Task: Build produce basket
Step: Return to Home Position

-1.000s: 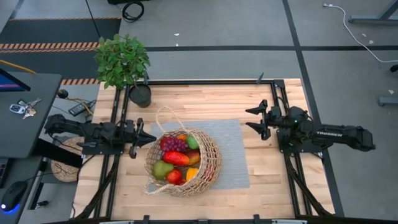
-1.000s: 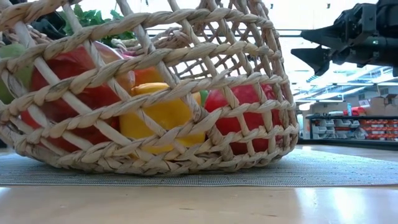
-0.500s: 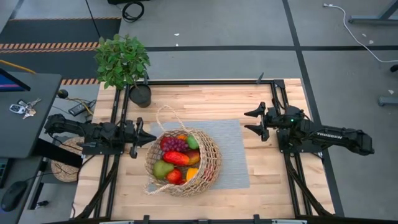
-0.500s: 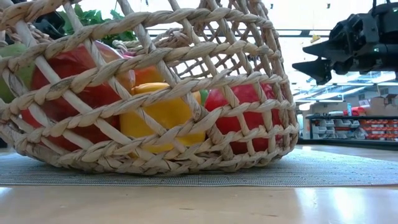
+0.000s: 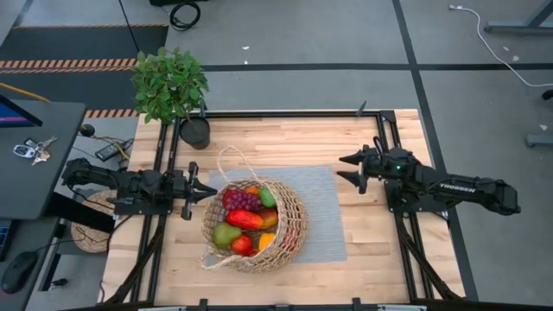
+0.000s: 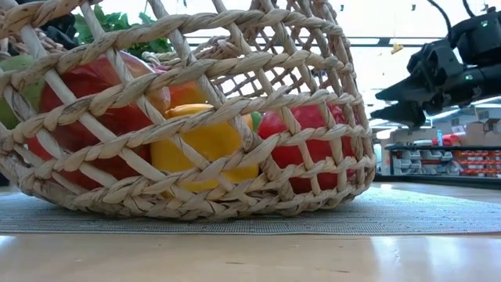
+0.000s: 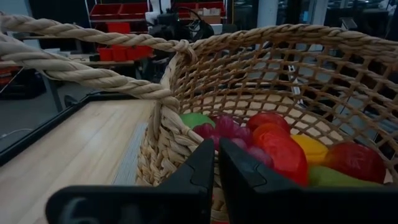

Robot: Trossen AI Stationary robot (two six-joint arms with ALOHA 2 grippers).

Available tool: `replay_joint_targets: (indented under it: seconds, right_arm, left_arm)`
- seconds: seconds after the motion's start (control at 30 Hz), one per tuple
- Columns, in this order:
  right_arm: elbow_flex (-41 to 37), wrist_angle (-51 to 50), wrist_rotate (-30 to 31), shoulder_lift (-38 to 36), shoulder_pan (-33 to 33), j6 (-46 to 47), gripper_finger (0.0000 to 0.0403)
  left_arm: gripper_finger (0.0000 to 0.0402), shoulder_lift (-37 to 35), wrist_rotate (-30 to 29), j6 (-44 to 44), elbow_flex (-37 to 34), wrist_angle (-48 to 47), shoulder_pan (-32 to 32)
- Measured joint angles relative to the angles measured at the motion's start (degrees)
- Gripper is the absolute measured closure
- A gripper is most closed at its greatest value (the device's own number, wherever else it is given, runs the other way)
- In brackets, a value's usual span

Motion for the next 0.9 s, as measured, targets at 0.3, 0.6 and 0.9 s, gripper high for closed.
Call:
replay_joint_targets:
  seconds: [0.3,0.6,0.9]
  right_arm:
    - [0.00,-0.28,0.20,0.57,0.00,5.53,0.0097]
    - [0.00,-0.28,0.19,0.57,0.00,5.72,0.0097]
    - [0.00,-0.28,0.17,0.57,0.00,5.63,0.0097]
  left_arm:
    - [0.0366,0.02,-0.02,0.02,-0.02,0.86,0.00]
    - [0.0373,0.02,-0.02,0.02,-0.02,0.95,0.00]
    - [0.0368,0.02,-0.04,0.04,-0.02,1.03,0.00]
